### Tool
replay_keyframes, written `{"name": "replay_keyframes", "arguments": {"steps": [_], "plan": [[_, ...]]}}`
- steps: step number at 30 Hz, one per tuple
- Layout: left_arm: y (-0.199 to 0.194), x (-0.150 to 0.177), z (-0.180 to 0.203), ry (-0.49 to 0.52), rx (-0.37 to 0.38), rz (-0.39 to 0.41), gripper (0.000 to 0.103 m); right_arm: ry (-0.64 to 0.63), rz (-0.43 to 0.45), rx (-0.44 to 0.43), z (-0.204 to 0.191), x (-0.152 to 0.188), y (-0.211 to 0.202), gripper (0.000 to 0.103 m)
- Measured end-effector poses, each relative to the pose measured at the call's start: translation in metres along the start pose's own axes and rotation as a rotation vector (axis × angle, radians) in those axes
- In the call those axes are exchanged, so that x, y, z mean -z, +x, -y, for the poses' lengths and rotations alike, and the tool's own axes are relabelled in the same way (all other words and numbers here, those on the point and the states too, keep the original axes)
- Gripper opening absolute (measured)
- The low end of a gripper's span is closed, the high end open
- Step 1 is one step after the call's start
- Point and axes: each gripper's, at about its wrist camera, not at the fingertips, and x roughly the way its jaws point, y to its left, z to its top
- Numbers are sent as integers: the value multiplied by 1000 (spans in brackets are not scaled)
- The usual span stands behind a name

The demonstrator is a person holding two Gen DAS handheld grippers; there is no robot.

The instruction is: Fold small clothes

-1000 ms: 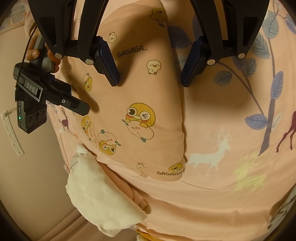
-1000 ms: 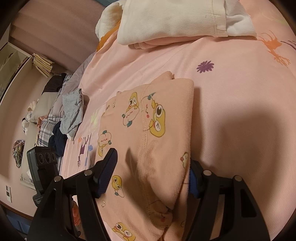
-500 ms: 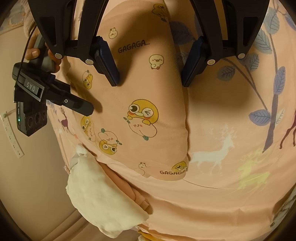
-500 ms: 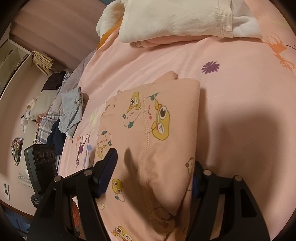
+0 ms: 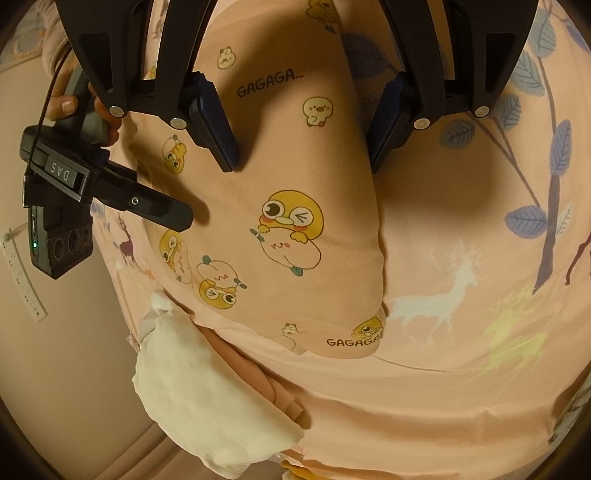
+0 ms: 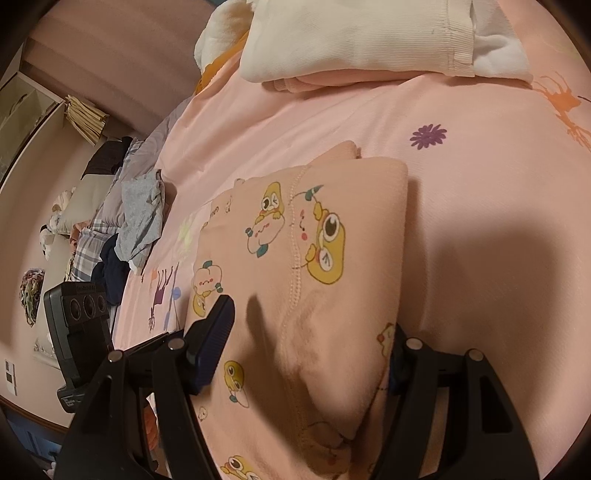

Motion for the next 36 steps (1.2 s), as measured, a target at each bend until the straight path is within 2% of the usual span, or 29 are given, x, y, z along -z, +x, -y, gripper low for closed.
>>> {"name": "replay_keyframes", "arguments": {"steps": [6,24,30,36], "plan": [[-1,1,2,7,-7,5,67,-17,-1,8,-2,-1,2,67],[2,1,6,23,-36,10,67,-63,17,64,-2,2,1,47],[3,2,9,32,-70,21,59,-110,32,106,-10,4,3,38],[3,2,11,32,-74,32,45,-151,56,144,-19,8,3,30]]}}
